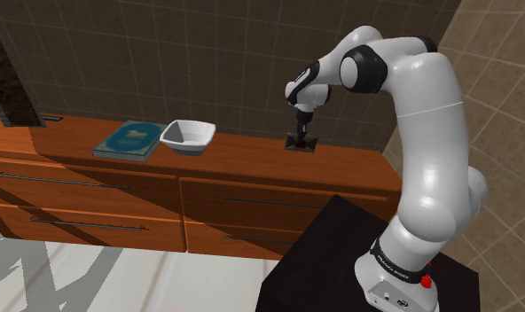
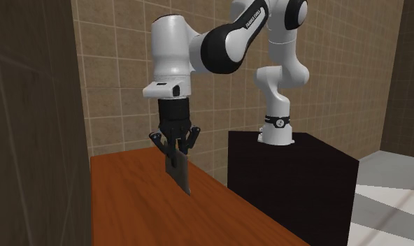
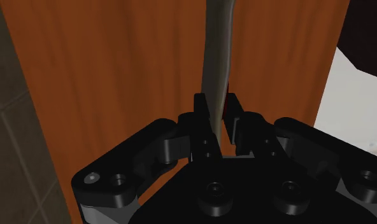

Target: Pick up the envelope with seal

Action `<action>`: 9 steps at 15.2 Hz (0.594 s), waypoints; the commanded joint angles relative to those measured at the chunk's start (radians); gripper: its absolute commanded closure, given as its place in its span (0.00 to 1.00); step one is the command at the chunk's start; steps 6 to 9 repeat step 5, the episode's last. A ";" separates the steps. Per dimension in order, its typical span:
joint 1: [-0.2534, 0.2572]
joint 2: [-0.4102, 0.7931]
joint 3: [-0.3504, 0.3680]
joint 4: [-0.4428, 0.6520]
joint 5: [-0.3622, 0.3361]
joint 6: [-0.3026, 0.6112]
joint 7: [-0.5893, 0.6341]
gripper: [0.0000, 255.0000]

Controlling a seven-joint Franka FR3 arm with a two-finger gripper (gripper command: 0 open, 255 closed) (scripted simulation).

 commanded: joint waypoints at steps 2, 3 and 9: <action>0.006 -0.027 -0.009 0.000 -0.012 -0.026 0.006 1.00; 0.008 -0.035 -0.012 0.002 -0.016 -0.035 0.009 1.00; 0.008 -0.036 -0.013 0.002 -0.017 -0.036 0.009 1.00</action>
